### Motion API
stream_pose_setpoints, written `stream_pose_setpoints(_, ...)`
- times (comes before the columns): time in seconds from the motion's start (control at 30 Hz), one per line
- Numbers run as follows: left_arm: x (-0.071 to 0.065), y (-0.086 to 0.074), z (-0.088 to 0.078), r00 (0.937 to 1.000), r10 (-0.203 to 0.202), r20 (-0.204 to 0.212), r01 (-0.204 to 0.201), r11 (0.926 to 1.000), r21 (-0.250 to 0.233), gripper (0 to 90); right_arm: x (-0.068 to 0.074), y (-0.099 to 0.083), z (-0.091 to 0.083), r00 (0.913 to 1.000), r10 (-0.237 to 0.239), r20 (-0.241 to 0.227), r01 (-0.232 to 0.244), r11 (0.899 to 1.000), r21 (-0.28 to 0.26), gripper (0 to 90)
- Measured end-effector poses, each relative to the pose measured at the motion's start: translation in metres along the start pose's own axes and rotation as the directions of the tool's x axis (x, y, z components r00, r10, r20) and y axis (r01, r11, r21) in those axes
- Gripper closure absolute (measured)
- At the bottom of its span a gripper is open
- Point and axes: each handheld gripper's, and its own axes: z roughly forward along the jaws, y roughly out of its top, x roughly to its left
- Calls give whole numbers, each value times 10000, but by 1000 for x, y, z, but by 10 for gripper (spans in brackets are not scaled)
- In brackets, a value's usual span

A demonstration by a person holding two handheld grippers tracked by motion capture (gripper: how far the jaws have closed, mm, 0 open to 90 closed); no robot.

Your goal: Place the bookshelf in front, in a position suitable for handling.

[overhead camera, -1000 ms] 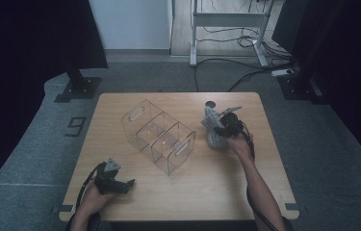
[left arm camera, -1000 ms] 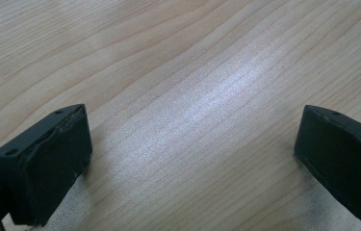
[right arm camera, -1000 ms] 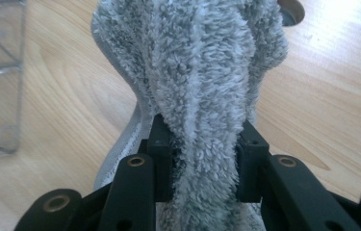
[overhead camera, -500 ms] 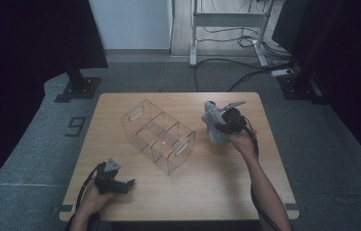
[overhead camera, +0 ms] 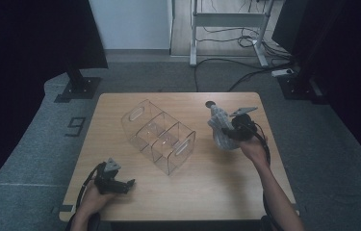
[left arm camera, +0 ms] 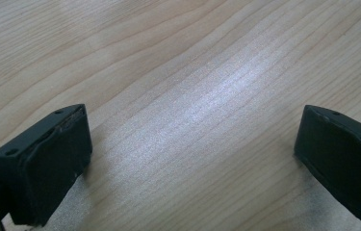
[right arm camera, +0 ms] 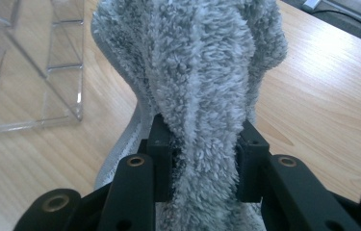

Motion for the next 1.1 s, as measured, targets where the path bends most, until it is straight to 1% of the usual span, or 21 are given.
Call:
stream_pose_setpoints(0.13,0,0,0,10000,-1,4,1,10000,0,0,2,-4,-7,10000,3,-36,-3,10000,-76,660)
stream_pose_setpoints(0.2,0,0,0,10000,2,3,-2,10000,2,0,5,-10,-16,10000,4,-75,-6,9999,-144,661)
stream_pose_setpoints(0.23,0,0,0,10000,2,3,-2,10000,2,0,5,-10,-16,10000,4,-75,-6,9999,-144,661)
stream_pose_setpoints(0.27,0,0,0,10000,3,-1,-3,10000,1,0,6,-14,-22,9999,23,-147,-26,9998,-202,661)
stream_pose_setpoints(0.3,0,0,0,10000,3,-1,-3,10000,1,0,6,-14,-22,9999,23,-147,-26,9998,-202,661)
stream_pose_setpoints(0.33,0,0,0,10000,2,0,-2,10000,2,0,8,-17,-27,9998,28,-222,-33,9997,-236,662)
stream_pose_setpoints(0.4,0,0,0,10000,0,0,0,10000,1,0,10,-20,-31,9999,-127,-112,125,9998,-175,663)
stream_pose_setpoints(0.47,0,0,0,10000,-3,0,3,10000,1,0,12,-22,-33,9999,-149,-79,148,9997,-178,663)
stream_pose_setpoints(0.53,0,0,0,10000,-2,-1,2,10000,2,0,14,-28,-41,9998,-186,-85,185,9997,-160,663)
stream_pose_setpoints(0.6,0,0,0,10000,-2,-6,2,10000,-1,0,14,-30,-42,9998,-209,-66,208,9997,-160,663)
stream_pose_setpoints(0.7,0,0,0,10000,26,13,-26,10000,38,0,15,-39,-52,9998,-180,-116,177,9996,-218,662)
stream_pose_setpoints(0.77,0,0,0,10000,11,13,-11,10000,25,0,15,-41,-54,9998,-177,-107,175,9996,-205,662)
stream_pose_setpoints(0.87,0,0,0,10000,-2,14,2,10000,15,0,16,-53,-64,9999,-130,-54,129,9997,-199,662)
stream_pose_setpoints(0.9,0,0,0,10000,-2,14,2,10000,15,0,16,-53,-64,9999,-130,-54,129,9997,-199,662)
stream_pose_setpoints(0.93,0,0,0,10000,-3,12,3,10000,15,0,16,-59,-70,10000,-74,-30,74,9997,-222,661)
stream_pose_setpoints(0.97,0,0,0,10000,-1,-3,1,10000,4,0,16,-59,-70,10000,-74,-30,74,9997,-222,661)
stream_pose_setpoints(1.03,0,0,0,10000,-7,-3,7,10000,0,0,15,-67,-77,10000,-39,10,40,9997,-222,661)
stream_pose_setpoints(1.1,0,0,0,10000,-7,-7,7,10000,0,0,15,-69,-79,10000,-7,0,7,9998,-215,661)
